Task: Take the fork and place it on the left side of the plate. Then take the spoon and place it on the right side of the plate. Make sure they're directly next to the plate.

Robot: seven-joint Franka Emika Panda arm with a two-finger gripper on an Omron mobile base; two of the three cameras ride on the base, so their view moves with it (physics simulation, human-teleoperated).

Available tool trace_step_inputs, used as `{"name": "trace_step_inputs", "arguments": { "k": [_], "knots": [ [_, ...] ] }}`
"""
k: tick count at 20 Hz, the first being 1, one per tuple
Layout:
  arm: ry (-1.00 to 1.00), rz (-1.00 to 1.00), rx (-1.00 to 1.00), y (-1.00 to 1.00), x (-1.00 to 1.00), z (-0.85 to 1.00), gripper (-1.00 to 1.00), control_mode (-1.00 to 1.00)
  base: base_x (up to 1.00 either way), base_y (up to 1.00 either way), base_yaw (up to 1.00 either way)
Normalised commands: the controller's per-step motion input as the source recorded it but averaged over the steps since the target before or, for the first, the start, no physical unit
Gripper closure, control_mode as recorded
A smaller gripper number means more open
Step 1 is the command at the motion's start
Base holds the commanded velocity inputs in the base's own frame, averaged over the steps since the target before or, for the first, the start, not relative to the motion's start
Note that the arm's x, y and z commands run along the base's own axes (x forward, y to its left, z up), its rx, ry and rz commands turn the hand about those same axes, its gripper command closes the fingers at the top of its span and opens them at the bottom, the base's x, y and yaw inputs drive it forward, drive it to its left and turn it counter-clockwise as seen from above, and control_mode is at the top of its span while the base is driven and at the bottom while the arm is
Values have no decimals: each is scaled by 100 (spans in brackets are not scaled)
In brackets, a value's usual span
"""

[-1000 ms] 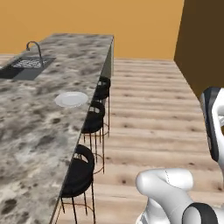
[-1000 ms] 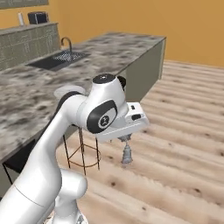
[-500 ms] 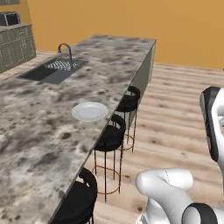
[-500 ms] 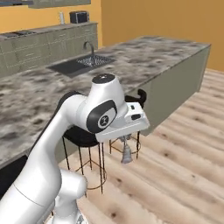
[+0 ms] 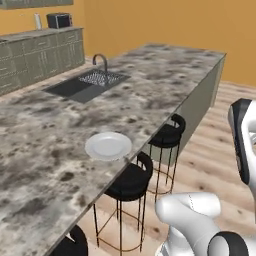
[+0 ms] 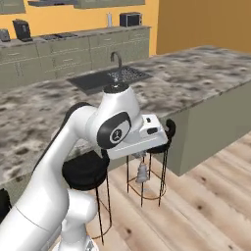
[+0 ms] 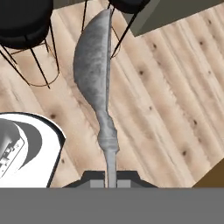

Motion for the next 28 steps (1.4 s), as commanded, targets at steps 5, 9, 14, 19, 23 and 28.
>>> {"name": "trace_step_inputs", "arguments": {
  "k": [5, 9, 14, 19, 23, 28],
  "knots": [
    [0, 0, 0, 0, 0, 0, 100, 100, 84, -33, 45],
    [0, 0, 0, 0, 0, 0, 100, 100, 94, -24, 47],
    [0, 0, 0, 0, 0, 0, 100, 100, 100, -7, 50],
    [0, 0, 0, 0, 0, 0, 100, 100, 100, -8, 48],
    [0, 0, 0, 0, 0, 0, 100, 100, 100, 17, 29],
    [0, 1, 0, 26, 47, -12, 100, -100, 39, 19, 4]
  ]
}}
